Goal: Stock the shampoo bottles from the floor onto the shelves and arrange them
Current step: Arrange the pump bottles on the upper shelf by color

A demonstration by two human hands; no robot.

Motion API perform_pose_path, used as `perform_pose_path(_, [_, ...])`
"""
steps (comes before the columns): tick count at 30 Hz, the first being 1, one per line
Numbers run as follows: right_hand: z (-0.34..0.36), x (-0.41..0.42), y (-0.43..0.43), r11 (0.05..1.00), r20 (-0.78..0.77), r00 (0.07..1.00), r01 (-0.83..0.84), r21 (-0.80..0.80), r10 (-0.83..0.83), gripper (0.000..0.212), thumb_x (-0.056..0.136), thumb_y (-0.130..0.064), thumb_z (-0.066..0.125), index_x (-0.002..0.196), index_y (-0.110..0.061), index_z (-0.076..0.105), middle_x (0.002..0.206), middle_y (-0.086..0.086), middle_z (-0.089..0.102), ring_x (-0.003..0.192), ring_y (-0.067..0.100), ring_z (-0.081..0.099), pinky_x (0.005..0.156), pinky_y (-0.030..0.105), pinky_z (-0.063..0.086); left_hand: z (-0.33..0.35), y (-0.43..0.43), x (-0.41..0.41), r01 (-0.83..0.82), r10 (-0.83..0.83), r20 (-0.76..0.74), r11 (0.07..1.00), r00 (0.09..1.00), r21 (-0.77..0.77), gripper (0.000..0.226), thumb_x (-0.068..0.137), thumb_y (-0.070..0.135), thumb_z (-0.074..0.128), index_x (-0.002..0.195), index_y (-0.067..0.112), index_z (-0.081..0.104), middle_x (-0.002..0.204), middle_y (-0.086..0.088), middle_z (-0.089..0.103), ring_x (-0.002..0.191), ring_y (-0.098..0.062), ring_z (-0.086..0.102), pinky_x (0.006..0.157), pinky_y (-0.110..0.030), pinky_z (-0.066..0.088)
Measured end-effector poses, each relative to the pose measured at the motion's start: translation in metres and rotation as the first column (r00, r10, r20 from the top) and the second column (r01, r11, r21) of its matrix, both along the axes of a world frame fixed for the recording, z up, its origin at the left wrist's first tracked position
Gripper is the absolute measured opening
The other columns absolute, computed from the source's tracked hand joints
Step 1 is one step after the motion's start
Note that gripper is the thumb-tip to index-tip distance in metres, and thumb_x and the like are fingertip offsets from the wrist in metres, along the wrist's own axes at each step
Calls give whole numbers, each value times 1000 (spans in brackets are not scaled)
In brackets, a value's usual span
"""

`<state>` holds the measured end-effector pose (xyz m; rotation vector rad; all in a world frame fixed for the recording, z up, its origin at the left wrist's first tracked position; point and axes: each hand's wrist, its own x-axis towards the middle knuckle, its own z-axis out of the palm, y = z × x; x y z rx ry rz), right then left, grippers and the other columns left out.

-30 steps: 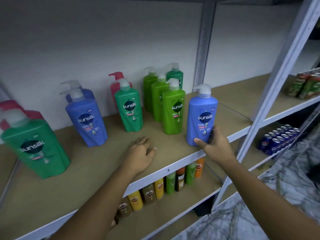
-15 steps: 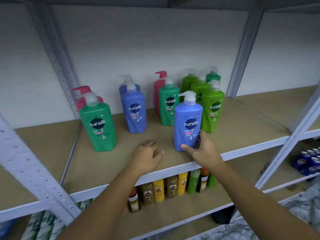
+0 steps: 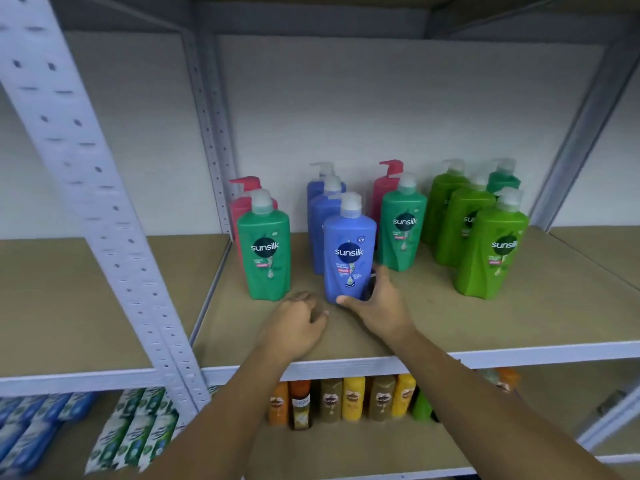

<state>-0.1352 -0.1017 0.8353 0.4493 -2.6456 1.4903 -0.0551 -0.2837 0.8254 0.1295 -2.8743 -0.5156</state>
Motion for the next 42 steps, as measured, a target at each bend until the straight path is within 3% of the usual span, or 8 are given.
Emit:
perform_pose_path(3, [-4,-2,1,997,-14,998,-58,45,59,71,74,-45,84,132,-29,47,119,-14,65,105,6,62,92,31,51,-2,-3,0,-63,63,-21,998,998,32,38,89,54,42,95,20,59,108,2,62,99,-23,61,79,-36,51])
perform_pose_path(11, [-6,-4,8,991,-1,993,-114,73,114,63,84,-36,77,139,-25,48,130,-11,63,119,1,58,103,29,47,-8,1,-1,-32,32,-51,999,998,2,30,94,44,46,100,19,61,114,2,60,106,-21,58,84,-35,51])
perform_pose_path(19, [-7,-7,4,971,-15,989,-140,193,146,65,80,-64,63,136,-35,49,129,-14,65,119,5,59,100,38,52,-11,0,-2,-37,36,-64,999,997,-7,35,94,46,43,102,18,63,125,0,61,112,-21,58,86,-35,52])
perform_pose_path(25, [-4,-1,4,935,-93,983,-118,334,157,59,86,-66,48,137,-36,47,119,-11,68,105,19,60,87,40,54,-15,-2,-4,-26,26,-67,1000,997,-5,41,94,46,42,109,16,65,131,-3,60,122,-22,54,94,-33,50])
perform_pose_path(31, [-7,-2,4,922,-76,986,-108,371,146,60,84,-69,42,133,-36,48,123,-9,66,112,22,58,92,41,52,-13,-2,-2,13,-16,-99,1000,995,-24,34,96,43,44,105,18,63,119,0,62,114,-20,55,89,-34,50])
perform_pose_path(36, [-1,2,5,948,-69,988,-109,299,135,46,92,-48,54,134,-27,55,126,-5,66,114,21,60,94,36,51,-11,-1,2,34,-35,-95,999,995,-15,38,95,45,42,113,20,65,122,4,62,113,-18,58,89,-35,52])
perform_pose_path(39, [-1,0,12,975,-56,995,-69,209,82,48,98,-34,57,143,-17,52,142,-2,57,130,17,53,106,26,40,-7,4,10,99,-98,-102,995,990,-4,40,97,45,44,121,23,65,132,8,62,115,-16,60,92,-34,53])
perform_pose_path(42, [-4,-2,25,990,-43,998,-35,140,41,48,98,-32,59,143,-15,52,145,-2,55,133,14,50,107,19,32,-4,12,14,197,-198,-82,980,977,-25,45,97,47,44,129,24,63,138,10,60,121,-13,58,98,-33,51])
